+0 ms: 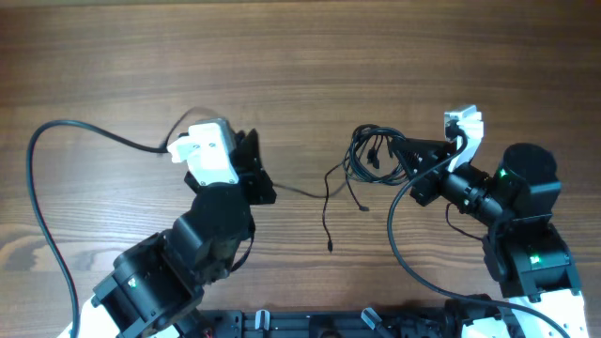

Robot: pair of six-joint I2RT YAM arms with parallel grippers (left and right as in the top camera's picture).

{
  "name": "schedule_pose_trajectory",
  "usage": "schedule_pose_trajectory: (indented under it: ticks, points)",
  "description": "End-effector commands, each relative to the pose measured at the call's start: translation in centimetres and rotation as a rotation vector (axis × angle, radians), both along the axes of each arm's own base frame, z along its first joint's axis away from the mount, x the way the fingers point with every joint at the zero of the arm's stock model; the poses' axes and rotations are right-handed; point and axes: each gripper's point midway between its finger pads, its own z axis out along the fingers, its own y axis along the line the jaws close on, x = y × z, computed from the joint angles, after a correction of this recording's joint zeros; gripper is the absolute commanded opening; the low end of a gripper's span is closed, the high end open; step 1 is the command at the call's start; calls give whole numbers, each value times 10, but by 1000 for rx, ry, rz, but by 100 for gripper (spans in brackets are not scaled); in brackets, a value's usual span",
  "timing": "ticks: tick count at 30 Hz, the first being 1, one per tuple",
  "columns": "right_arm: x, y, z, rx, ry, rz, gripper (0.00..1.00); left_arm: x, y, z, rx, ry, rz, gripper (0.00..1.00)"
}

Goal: Untangle cables

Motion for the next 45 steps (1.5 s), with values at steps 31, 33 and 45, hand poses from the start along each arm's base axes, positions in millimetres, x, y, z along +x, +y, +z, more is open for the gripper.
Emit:
schedule_pose_trajectory:
  ticks: [31,33,45]
  points:
    - [-3,18,75,254,-154,96,4,-14,-152,-3,-505,255,-534,86]
    - [-3,18,75,254,-153,96,4,-14,-152,0,-513,246,-541,82]
    - [-14,26,74,236,-164,175,4,-11,-156,10,-539,208,-553,21]
